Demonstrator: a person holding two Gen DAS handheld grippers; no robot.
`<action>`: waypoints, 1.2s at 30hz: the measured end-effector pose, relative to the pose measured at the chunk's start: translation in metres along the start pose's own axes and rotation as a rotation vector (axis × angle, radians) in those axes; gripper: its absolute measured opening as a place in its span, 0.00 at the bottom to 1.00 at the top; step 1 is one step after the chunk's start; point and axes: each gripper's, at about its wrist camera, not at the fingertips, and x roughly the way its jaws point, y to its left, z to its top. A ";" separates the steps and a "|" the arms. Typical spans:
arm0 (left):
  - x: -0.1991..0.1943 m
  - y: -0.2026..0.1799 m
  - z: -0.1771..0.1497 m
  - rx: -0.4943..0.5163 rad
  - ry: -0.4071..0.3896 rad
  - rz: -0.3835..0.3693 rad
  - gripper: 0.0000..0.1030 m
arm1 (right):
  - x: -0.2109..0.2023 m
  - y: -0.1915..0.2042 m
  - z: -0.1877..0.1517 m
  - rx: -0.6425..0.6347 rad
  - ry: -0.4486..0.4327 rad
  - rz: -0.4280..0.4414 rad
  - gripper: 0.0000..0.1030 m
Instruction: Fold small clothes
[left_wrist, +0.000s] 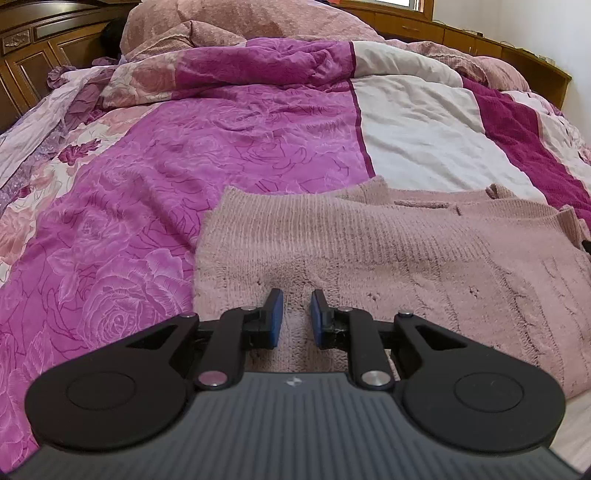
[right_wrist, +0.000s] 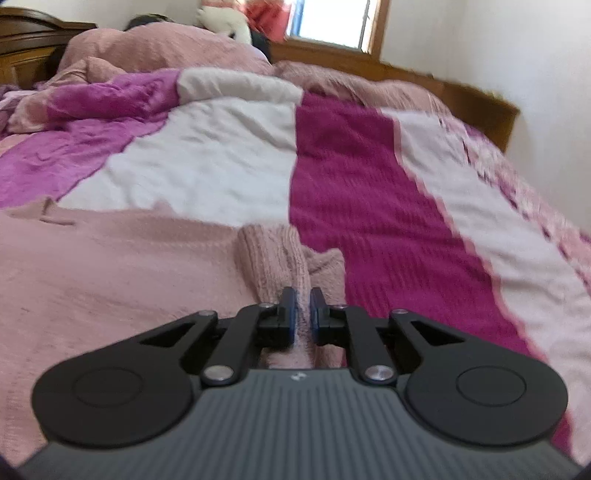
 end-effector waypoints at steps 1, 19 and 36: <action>0.000 0.000 0.000 0.003 0.000 0.000 0.21 | 0.002 -0.001 -0.001 0.008 0.002 0.005 0.12; 0.001 -0.001 -0.001 0.008 -0.004 0.003 0.22 | -0.022 -0.013 0.021 -0.004 -0.016 0.175 0.15; -0.024 0.014 -0.003 -0.021 -0.011 0.001 0.23 | -0.047 -0.029 0.005 0.095 0.008 0.043 0.37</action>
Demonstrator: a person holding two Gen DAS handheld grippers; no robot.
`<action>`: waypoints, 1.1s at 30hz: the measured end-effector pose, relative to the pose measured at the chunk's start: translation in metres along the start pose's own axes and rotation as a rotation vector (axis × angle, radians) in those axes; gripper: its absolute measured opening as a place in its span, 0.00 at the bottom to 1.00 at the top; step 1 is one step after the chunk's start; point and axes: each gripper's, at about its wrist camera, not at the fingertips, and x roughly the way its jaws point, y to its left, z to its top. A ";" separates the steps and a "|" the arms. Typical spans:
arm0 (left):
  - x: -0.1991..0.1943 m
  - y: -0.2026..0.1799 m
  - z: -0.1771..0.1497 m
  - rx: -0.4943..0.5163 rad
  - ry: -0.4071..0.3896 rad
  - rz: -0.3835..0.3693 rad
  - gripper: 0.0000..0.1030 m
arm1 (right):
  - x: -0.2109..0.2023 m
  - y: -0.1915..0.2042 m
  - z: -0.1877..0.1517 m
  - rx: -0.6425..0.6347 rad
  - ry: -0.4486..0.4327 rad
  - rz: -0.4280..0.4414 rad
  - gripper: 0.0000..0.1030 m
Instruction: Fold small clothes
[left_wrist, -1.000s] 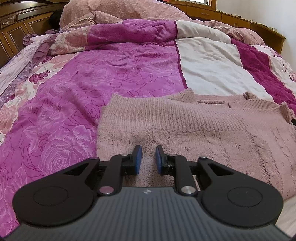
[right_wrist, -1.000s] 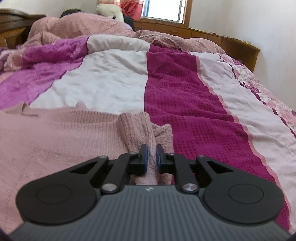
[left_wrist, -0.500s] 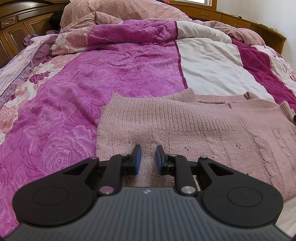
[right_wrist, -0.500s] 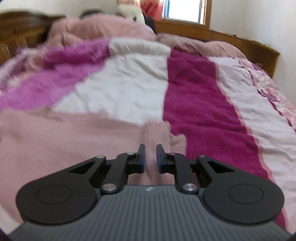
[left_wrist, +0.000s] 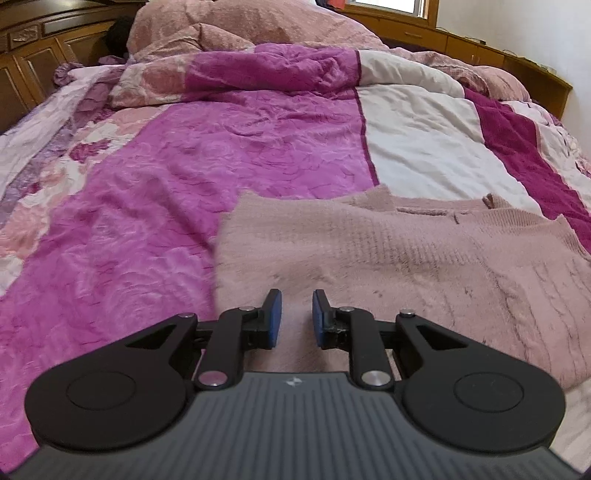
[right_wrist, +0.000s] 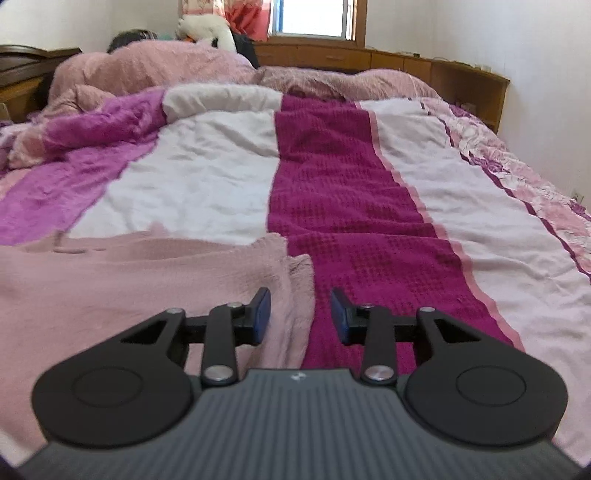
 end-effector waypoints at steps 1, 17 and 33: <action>-0.005 0.002 -0.002 0.002 0.004 0.005 0.23 | -0.009 0.002 -0.002 -0.001 -0.006 0.015 0.37; -0.038 0.041 -0.053 -0.122 0.053 0.089 0.39 | -0.044 0.021 -0.061 -0.002 0.044 0.053 0.36; -0.076 0.006 -0.043 -0.082 0.027 0.031 0.39 | -0.049 -0.002 -0.065 0.143 0.065 0.069 0.36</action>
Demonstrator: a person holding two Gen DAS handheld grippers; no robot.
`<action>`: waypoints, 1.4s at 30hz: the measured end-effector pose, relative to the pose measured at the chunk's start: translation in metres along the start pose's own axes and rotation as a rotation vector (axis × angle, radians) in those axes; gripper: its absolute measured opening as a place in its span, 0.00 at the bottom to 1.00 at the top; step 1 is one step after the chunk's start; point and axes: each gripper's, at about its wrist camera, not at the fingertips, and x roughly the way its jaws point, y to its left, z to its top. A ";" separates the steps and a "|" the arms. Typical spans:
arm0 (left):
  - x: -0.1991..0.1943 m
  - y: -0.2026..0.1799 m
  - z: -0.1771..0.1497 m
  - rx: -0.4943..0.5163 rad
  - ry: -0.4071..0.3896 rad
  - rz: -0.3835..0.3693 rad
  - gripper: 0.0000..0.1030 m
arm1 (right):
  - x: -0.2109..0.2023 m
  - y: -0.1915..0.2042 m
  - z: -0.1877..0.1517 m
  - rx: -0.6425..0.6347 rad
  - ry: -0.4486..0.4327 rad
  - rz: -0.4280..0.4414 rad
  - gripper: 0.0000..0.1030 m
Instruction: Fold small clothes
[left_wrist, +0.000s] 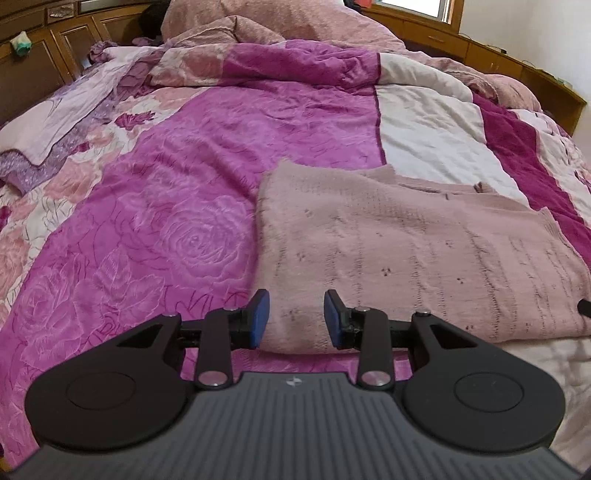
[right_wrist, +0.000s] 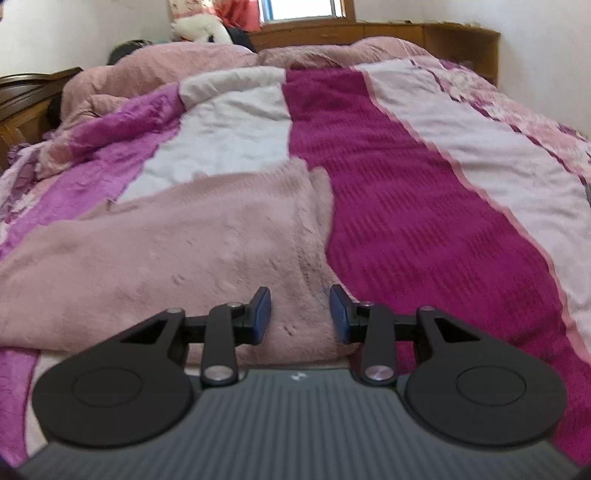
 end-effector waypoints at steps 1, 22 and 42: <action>-0.001 -0.002 0.001 -0.003 0.003 -0.005 0.39 | -0.002 -0.002 -0.001 0.005 -0.005 0.004 0.36; 0.011 -0.061 -0.002 0.072 0.079 -0.081 0.39 | 0.024 -0.060 0.012 0.309 0.080 0.218 0.70; 0.039 -0.077 -0.004 0.092 0.136 -0.062 0.39 | 0.048 -0.039 0.009 0.390 0.058 0.345 0.33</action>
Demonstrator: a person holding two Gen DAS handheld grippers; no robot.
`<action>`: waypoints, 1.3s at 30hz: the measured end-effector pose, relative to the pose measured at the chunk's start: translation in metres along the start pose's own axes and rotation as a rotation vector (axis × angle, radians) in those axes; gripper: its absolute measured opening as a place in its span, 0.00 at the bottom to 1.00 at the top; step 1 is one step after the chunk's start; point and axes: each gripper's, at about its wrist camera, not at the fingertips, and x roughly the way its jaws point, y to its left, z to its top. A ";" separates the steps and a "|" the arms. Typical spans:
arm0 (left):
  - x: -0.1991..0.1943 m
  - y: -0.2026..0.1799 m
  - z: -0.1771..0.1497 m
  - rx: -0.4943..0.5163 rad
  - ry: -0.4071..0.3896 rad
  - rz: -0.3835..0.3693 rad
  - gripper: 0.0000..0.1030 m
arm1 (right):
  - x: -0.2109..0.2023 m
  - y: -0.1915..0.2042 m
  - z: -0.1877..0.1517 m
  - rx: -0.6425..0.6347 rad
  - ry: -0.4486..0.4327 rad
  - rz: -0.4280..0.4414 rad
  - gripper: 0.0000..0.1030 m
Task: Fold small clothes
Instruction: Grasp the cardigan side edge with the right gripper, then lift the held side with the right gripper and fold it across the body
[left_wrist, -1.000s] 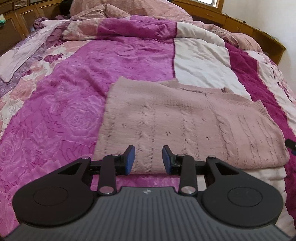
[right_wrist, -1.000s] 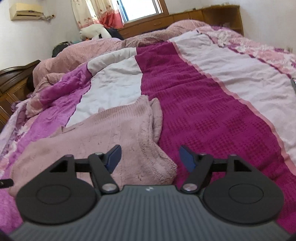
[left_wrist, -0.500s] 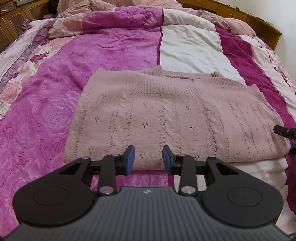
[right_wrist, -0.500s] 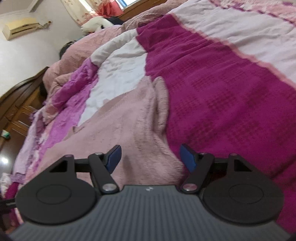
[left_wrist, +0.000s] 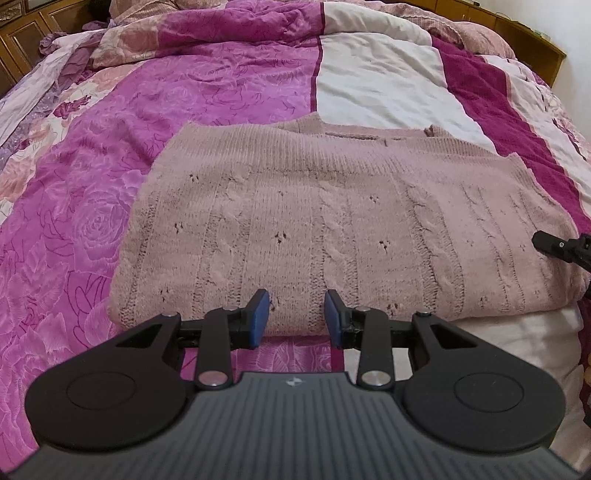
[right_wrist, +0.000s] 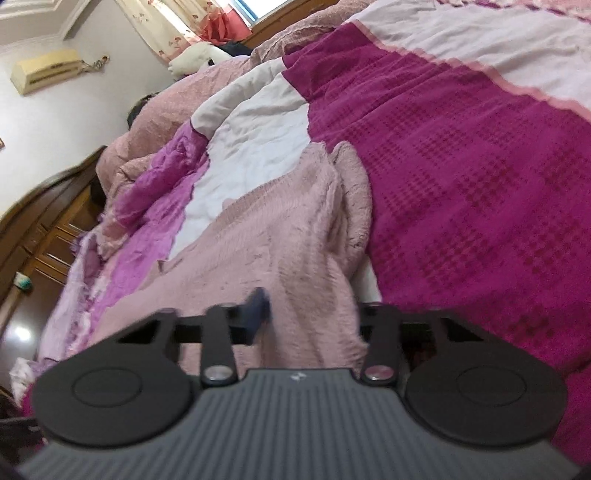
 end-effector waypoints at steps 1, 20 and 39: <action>0.000 0.000 0.000 0.002 -0.001 -0.001 0.39 | -0.002 0.000 0.001 0.014 -0.003 0.013 0.33; -0.006 0.007 -0.004 -0.013 -0.015 0.000 0.39 | 0.011 -0.001 0.001 0.018 0.007 0.006 0.34; -0.035 0.036 -0.002 -0.092 -0.076 -0.042 0.39 | -0.004 0.039 0.016 0.054 -0.029 0.098 0.29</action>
